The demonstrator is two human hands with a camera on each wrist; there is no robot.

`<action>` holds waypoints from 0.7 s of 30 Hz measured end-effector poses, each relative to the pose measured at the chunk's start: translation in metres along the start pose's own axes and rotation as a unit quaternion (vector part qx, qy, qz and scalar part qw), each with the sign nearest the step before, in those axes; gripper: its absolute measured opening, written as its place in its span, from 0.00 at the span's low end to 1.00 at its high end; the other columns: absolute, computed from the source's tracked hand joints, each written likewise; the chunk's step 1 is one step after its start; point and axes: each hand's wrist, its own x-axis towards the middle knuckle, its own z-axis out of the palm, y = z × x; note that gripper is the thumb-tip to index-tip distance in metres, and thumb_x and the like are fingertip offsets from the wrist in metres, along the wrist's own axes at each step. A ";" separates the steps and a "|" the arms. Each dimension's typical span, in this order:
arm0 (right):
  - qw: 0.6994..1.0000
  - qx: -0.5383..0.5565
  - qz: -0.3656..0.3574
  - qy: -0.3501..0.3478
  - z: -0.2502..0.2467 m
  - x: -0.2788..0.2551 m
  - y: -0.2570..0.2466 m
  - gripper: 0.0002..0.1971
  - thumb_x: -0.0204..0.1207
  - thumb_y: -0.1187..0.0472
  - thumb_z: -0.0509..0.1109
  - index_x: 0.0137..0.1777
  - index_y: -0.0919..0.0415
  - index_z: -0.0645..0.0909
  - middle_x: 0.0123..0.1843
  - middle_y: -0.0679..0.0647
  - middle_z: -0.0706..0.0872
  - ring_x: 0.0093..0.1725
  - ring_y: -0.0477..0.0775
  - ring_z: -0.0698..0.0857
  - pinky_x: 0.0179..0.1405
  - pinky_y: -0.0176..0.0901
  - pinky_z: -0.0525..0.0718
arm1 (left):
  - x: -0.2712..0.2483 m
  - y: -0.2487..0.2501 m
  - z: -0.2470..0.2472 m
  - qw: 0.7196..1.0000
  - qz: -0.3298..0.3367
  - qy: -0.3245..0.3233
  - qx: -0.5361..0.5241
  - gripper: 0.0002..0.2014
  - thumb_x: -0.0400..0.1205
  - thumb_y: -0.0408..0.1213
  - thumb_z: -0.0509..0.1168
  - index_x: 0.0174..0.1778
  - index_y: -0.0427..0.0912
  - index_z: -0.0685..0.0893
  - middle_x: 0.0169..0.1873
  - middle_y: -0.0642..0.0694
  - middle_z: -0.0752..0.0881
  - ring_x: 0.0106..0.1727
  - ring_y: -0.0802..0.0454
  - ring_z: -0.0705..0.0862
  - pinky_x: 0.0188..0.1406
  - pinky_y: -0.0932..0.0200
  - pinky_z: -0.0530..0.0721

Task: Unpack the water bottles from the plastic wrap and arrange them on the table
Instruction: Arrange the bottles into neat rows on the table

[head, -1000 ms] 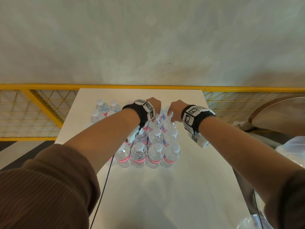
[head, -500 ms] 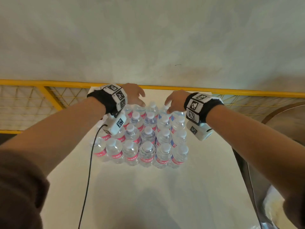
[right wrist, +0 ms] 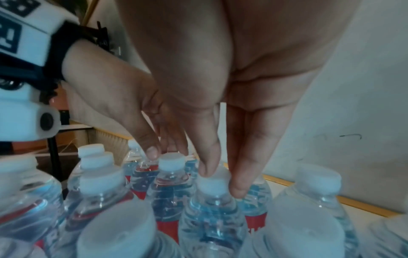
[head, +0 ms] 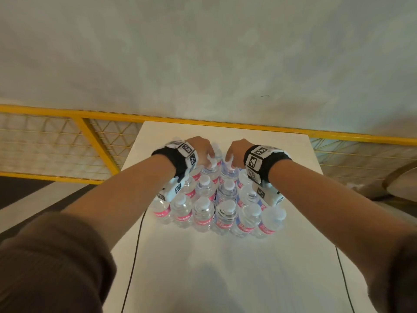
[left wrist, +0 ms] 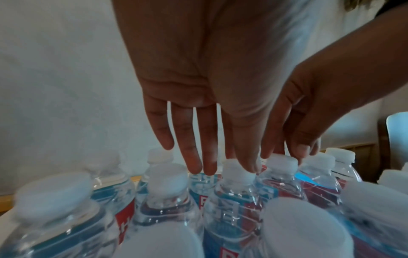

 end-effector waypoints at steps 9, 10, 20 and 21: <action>0.998 -0.022 -0.031 0.040 0.002 0.005 -0.008 0.19 0.79 0.65 0.68 0.70 0.60 0.78 0.67 0.59 0.82 0.64 0.59 0.82 0.63 0.44 0.80 | 0.006 -0.014 -0.004 0.998 -0.026 0.041 -0.032 0.18 0.76 0.49 0.69 0.63 0.52 0.82 0.60 0.52 0.83 0.61 0.49 0.81 0.60 0.55 0.79; 0.997 -0.021 -0.051 0.058 0.000 0.006 -0.012 0.19 0.79 0.64 0.68 0.70 0.58 0.78 0.68 0.58 0.81 0.65 0.59 0.81 0.64 0.45 0.79 | 0.001 -0.026 -0.008 0.996 -0.040 0.057 -0.055 0.19 0.78 0.49 0.67 0.65 0.53 0.80 0.63 0.52 0.82 0.63 0.49 0.80 0.63 0.54 0.77; 0.990 -0.026 -0.138 0.027 0.005 0.030 -0.080 0.21 0.79 0.61 0.68 0.72 0.58 0.76 0.69 0.58 0.81 0.68 0.59 0.80 0.67 0.43 0.76 | -0.038 -0.095 0.015 0.972 -0.178 -0.028 -0.152 0.18 0.84 0.39 0.58 0.56 0.28 0.85 0.48 0.35 0.87 0.53 0.38 0.87 0.50 0.52 0.83; 0.990 -0.025 -0.134 0.022 0.004 0.031 -0.081 0.21 0.79 0.61 0.68 0.72 0.59 0.76 0.70 0.58 0.81 0.68 0.59 0.80 0.67 0.43 0.76 | -0.038 -0.097 0.017 0.972 -0.176 -0.020 -0.155 0.17 0.84 0.39 0.58 0.54 0.29 0.86 0.48 0.35 0.88 0.52 0.38 0.87 0.51 0.52 0.83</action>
